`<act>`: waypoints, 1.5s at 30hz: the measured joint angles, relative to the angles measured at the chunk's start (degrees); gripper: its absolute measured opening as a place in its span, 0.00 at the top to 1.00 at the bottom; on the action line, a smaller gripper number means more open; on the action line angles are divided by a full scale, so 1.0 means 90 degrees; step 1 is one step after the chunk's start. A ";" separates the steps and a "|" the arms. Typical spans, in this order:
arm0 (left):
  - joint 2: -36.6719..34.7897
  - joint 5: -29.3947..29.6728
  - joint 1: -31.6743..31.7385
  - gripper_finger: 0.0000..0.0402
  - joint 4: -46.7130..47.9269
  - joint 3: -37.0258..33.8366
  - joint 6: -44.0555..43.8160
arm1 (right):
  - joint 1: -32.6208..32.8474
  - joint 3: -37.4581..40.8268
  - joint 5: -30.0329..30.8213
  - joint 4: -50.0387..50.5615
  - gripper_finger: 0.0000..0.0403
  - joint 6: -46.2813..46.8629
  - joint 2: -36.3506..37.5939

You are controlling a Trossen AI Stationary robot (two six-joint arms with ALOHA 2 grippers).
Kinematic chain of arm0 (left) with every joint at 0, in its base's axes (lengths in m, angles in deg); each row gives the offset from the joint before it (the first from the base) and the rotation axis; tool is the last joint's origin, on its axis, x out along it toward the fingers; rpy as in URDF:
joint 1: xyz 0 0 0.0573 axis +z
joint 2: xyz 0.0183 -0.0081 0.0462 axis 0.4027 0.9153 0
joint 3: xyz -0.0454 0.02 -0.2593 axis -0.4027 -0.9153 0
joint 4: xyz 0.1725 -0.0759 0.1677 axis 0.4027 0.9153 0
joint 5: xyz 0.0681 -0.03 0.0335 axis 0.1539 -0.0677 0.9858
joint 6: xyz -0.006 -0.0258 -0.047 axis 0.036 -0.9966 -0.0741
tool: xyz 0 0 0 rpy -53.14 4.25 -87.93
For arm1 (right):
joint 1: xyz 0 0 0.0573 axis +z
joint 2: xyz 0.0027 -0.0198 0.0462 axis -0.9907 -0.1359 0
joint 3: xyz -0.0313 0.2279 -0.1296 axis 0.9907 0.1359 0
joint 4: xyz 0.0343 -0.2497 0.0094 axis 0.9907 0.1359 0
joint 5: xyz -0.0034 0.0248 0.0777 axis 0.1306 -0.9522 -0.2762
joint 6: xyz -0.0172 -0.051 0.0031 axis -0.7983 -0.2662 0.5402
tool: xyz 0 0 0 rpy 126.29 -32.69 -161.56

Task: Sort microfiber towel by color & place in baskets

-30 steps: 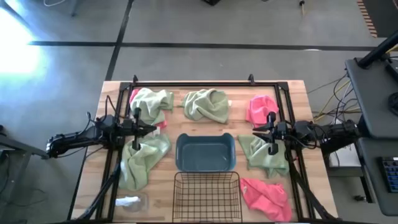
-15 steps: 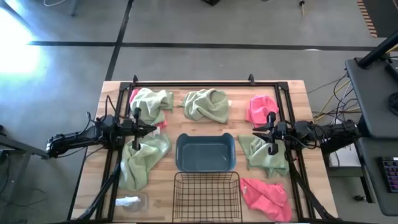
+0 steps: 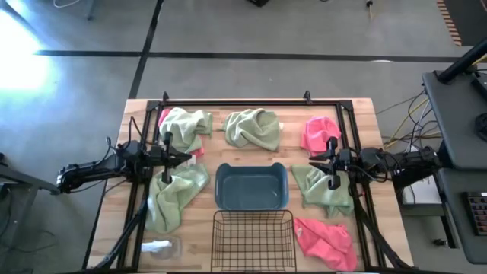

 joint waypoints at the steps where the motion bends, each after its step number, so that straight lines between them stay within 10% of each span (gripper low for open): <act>1: 0.0001 0.0000 0.0000 1.00 0.0000 0.0000 0.0002 | -0.0002 0.0000 0.0000 0.0000 0.83 0.0000 0.0000; 31: 0.0001 0.0000 -0.0001 1.00 0.0000 0.0001 0.0002 | -0.0001 0.0000 0.0000 -0.0003 0.83 -0.0003 0.0000; 45: -0.0001 0.0000 0.0001 1.00 0.0000 0.0001 0.0002 | -0.0001 0.0005 0.0007 -0.0091 0.83 -0.2162 0.0000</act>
